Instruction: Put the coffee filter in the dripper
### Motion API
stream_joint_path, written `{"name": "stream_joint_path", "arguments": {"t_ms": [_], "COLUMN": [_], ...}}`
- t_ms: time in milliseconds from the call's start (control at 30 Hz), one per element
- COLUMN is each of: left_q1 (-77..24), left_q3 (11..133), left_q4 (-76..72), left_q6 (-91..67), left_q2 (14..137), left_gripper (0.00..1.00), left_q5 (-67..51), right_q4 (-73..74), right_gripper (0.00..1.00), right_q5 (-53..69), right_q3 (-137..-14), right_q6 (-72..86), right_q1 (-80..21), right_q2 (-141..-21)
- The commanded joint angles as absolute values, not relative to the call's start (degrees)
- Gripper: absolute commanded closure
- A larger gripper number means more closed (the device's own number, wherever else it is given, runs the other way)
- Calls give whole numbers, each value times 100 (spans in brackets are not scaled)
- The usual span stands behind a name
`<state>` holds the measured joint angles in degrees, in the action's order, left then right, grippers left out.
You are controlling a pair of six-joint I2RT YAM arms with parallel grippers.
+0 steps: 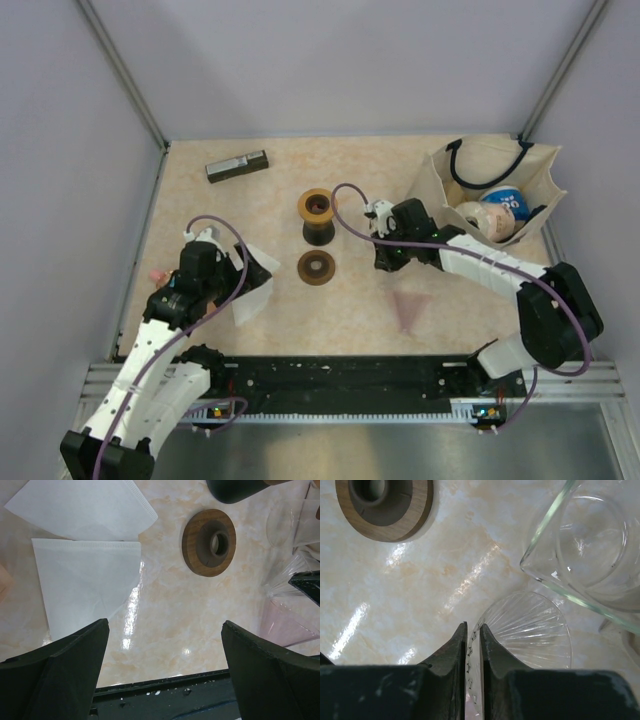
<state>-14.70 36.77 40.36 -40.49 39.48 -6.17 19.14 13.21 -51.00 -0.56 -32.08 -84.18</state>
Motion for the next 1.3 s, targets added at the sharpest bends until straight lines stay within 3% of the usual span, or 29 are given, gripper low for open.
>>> {"name": "stream_joint_path", "arguments": {"t_ms": [0,267,567,767,1000,1267], "left_q1": [-1450,-1450,-1459,-1660,-2433,-3225], "left_q3": [3973,4113,4210,4113,4491,4904], "left_q4": [3946,3850,2858,1855,1863,2311], "left_q6": [-4087,-4104,-4490,-4878,-4738,-4465], "left_q2": [3850,3876,4130,4561,5105,5879], "left_gripper": [1,1,1,1,4,25], "left_q5": [-694,-1054,-2924,-3884,-3411,-2515], "right_q4": [1907,1565,511,773,818,580], "right_gripper": [96,100,100,100,100,100], "right_q5": [1494,2013,2338,2032,1178,1389], "right_q3": [-5230,-4922,-3982,-4201,-4544,-4614], "right_q6": [-140,-1430,-4357,-5035,-5580,-5678], "right_q1": [-3155,-3611,-5149,-5825,-6451,-6574], "right_q2": [-8069,-7156,-5565,-5703,-6266,-6328]}}
